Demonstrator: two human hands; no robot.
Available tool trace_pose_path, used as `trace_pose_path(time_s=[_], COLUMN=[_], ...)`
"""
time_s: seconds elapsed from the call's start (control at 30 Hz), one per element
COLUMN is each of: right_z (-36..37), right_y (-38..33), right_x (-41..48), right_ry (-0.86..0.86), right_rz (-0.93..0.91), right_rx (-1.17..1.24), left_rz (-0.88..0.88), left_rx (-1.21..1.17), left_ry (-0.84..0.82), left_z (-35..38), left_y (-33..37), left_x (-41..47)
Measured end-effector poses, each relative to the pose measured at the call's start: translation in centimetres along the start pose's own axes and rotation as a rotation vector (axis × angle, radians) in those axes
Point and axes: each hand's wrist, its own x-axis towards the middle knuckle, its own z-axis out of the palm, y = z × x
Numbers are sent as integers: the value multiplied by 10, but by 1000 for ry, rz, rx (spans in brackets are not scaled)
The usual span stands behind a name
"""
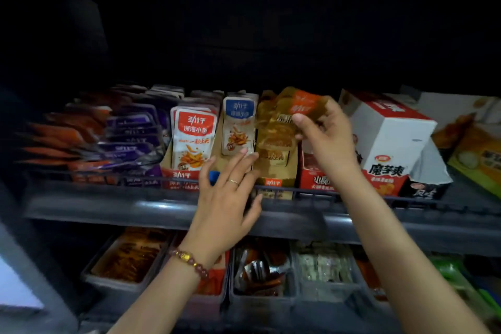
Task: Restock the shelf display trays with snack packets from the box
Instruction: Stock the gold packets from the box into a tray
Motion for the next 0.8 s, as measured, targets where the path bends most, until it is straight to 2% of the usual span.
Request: trace_pose_path(time_s=[0.07,0.23,0.37,0.5,0.57,0.67,0.8], right_z=[3,4,10,13,11,13,22], right_y=[15,38,40,42,43,39,33], right_x=[5,4,5,-2,-7,-11,-7], right_ry=[4,141,53,18,-6,64,186], right_rz=[-14,8,-31,-67,-108,-159,-184], right_rx=[-67,-133,-560,-541,-623,-757,-791], left_rz=[15,9,-1,1,9,13,7], left_rx=[-11,-35,-49,-50,-43,-40,-49], left_ry=[28,43,51,28,22,24,28], left_z=[1,8,8,7,6,7,6], left_y=[-5,-7,-6,-7,-8,-9,-8], left_x=[4,6,8,6,4,4,4])
